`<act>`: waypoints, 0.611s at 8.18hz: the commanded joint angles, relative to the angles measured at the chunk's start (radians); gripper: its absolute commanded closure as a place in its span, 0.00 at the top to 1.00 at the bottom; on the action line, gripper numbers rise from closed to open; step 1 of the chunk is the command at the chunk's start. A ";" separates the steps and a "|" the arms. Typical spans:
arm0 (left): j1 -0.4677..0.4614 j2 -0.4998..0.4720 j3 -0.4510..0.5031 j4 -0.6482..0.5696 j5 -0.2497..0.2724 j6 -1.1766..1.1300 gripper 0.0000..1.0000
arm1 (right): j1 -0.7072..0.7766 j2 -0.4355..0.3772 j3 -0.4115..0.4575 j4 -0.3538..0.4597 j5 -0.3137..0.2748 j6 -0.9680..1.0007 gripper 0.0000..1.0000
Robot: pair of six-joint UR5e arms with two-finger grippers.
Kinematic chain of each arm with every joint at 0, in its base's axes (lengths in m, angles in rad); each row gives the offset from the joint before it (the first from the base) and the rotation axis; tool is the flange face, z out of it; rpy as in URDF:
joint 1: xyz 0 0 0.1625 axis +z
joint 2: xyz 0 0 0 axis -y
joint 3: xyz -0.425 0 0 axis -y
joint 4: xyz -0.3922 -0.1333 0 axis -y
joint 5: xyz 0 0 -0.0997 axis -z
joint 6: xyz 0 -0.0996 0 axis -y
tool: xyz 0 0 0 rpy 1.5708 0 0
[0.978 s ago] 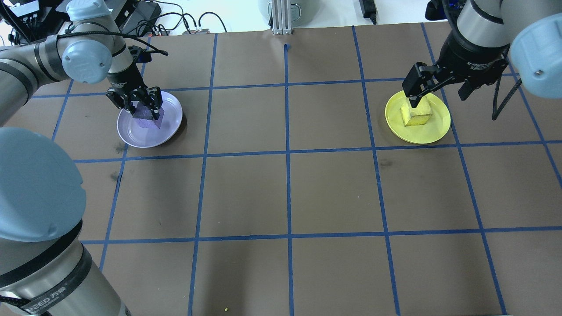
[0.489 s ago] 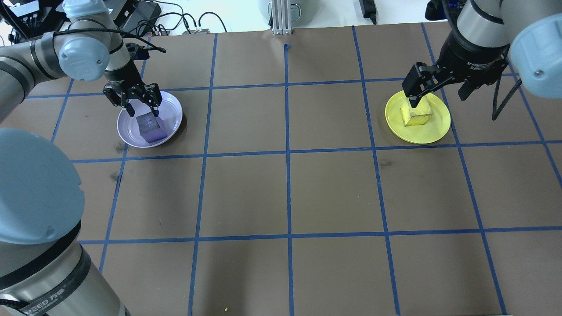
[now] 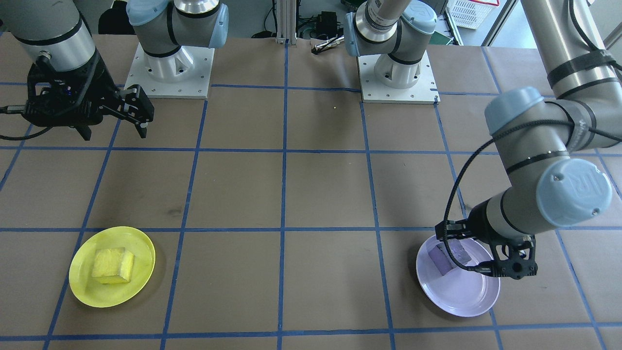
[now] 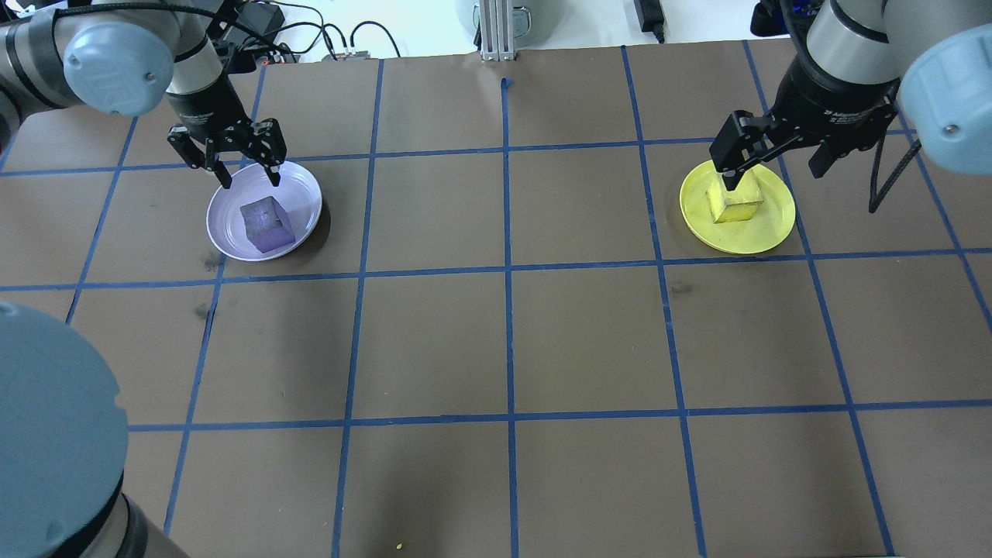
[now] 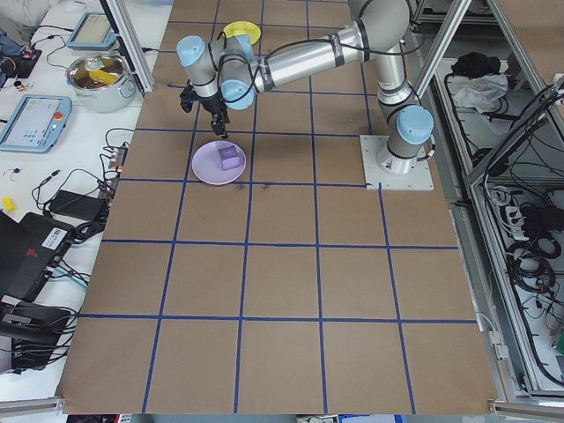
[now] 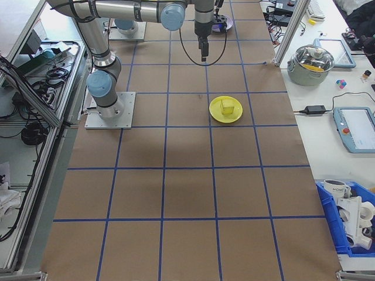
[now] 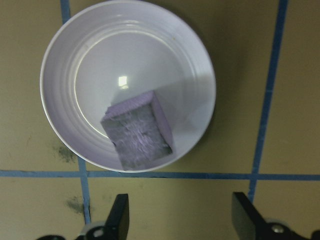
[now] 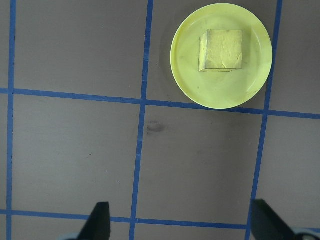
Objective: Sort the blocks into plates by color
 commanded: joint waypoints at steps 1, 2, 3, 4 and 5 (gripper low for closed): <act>-0.146 0.151 0.001 -0.112 0.006 -0.193 0.76 | 0.000 -0.002 0.000 0.002 0.017 0.012 1.00; -0.203 0.203 -0.005 -0.188 -0.008 -0.340 0.75 | 0.002 -0.005 0.002 0.002 0.018 0.011 1.00; -0.278 0.269 -0.008 -0.209 -0.012 -0.431 0.75 | 0.002 -0.006 0.002 0.003 0.018 0.012 1.00; -0.326 0.332 -0.010 -0.216 -0.006 -0.447 0.76 | 0.003 -0.009 0.003 0.003 0.017 0.012 1.00; -0.328 0.390 -0.011 -0.247 -0.003 -0.447 0.76 | 0.003 -0.009 0.003 0.003 0.018 0.014 1.00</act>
